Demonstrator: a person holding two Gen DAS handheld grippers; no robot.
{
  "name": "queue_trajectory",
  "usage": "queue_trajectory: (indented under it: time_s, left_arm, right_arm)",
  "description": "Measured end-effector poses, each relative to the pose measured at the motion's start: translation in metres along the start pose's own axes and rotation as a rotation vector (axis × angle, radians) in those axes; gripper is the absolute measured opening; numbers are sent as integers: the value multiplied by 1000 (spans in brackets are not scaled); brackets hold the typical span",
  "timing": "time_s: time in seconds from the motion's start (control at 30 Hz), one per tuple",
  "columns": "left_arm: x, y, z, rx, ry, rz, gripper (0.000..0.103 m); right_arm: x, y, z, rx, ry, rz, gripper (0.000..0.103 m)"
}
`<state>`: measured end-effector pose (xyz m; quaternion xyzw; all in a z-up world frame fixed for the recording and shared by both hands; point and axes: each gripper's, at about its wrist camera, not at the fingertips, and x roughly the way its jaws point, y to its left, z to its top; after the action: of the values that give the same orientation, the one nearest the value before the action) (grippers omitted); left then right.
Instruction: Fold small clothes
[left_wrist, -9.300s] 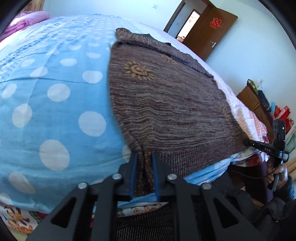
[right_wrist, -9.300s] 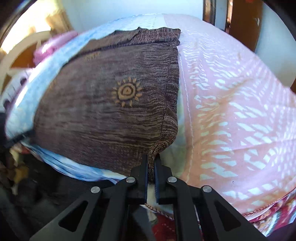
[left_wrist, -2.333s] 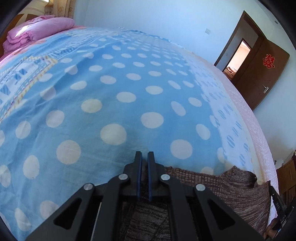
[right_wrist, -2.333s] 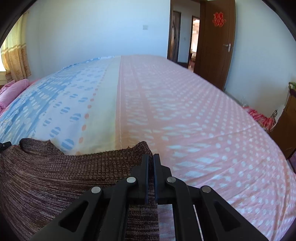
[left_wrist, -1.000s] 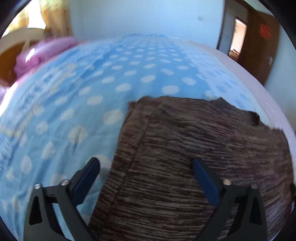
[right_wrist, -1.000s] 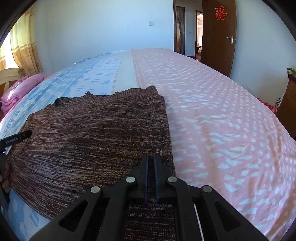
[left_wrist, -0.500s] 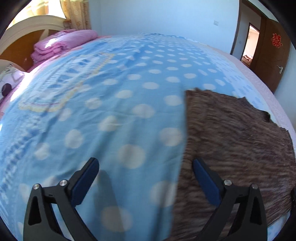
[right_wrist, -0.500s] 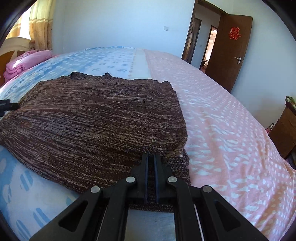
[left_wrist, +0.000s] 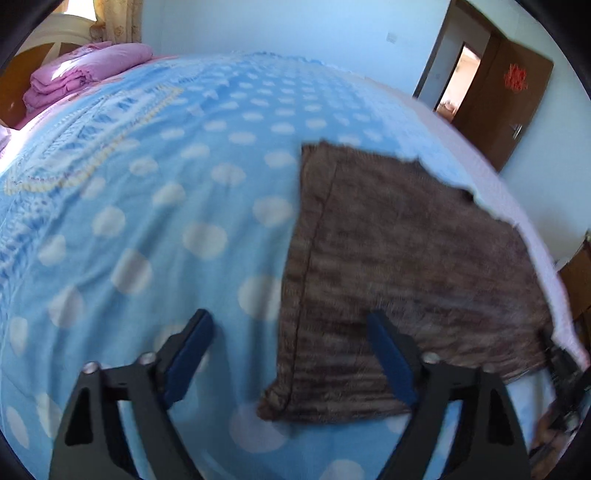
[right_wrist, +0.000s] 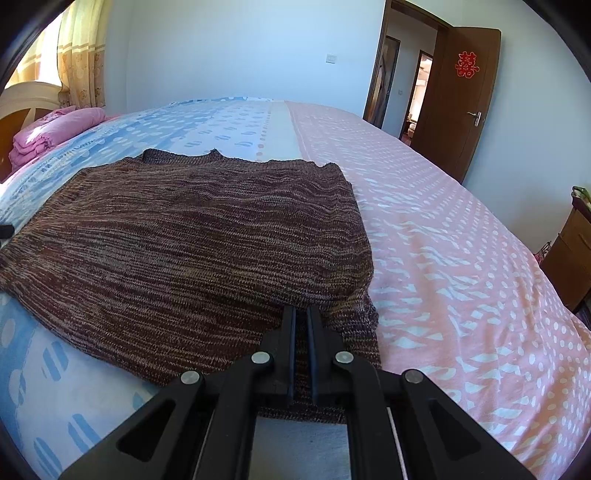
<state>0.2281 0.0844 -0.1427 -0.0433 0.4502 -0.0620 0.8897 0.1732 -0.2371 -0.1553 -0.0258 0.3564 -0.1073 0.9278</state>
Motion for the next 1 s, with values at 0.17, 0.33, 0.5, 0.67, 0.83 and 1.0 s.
queue_trajectory:
  time_s: [0.17,0.33,0.5,0.67,0.83,1.0]
  left_arm:
    - [-2,-3,8,19,-1,-14,84]
    - [-10,5,49,-66,-50,-153,88]
    - [31,-13,77,-44,-29,-147,94]
    - [51,-31,61,-11,0,-99,79]
    - [48,-15,58,-61,-9,-151,55]
    - [44,-15,56,-87,-7,-276,19]
  right_arm:
    - [0,0,0,0,0,1,6]
    - [0,-1,0,4,1,6,6]
    - [0,-1,1,4,3,8,6]
    - [1,-1,1,8,5,14,6]
    - [1,0,2,3,7,6,6]
    - [-14,5,4,-1,-62,22,5]
